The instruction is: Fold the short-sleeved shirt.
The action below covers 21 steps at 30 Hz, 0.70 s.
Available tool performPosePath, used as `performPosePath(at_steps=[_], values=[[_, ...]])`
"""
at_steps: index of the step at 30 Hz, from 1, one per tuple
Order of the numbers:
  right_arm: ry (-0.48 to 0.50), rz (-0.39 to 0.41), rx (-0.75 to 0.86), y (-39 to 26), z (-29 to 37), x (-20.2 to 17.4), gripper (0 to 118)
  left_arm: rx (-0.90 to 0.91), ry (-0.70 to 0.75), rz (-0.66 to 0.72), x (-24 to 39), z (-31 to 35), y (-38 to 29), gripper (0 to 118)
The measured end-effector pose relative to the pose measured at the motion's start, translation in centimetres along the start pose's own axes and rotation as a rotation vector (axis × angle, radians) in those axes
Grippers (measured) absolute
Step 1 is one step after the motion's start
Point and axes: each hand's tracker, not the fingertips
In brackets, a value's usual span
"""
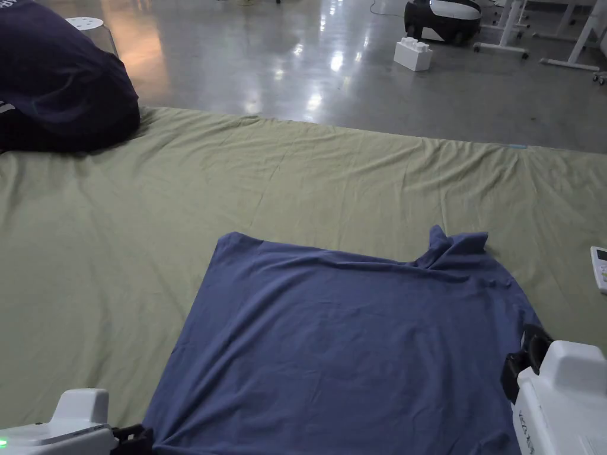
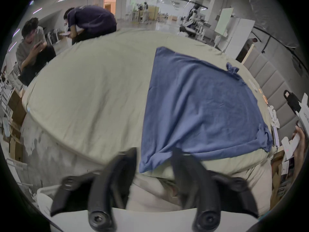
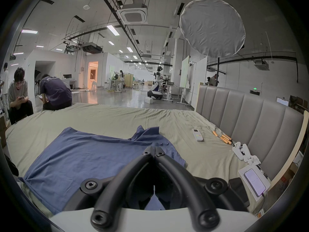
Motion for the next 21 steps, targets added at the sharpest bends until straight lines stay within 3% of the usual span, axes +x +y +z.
performPosePath(at_steps=[1, 2, 15, 18, 21], values=[[0.002, -0.002, -0.004, -0.1, 0.0, 0.0, 0, -0.020, 0.004, 0.009, -0.1, -0.6, 0.0, 60], [0.001, -0.002, -0.009, -0.2, 0.0, -0.1, 0, -0.022, 0.017, 0.015, -0.2, -1.0, -0.1, 66], [-0.009, 0.006, -0.043, -0.8, 0.1, 0.3, 0, -0.108, 0.076, -0.001, -0.3, -6.0, 1.4, 65], [-0.008, 0.006, -0.051, -1.1, 0.2, 0.4, 0, -0.117, 0.090, -0.050, 0.2, -6.3, 1.5, 53], [-0.006, 0.008, -0.060, -1.5, 0.2, 0.5, 0, -0.115, 0.070, -0.081, 0.9, -6.1, 1.6, 14]])
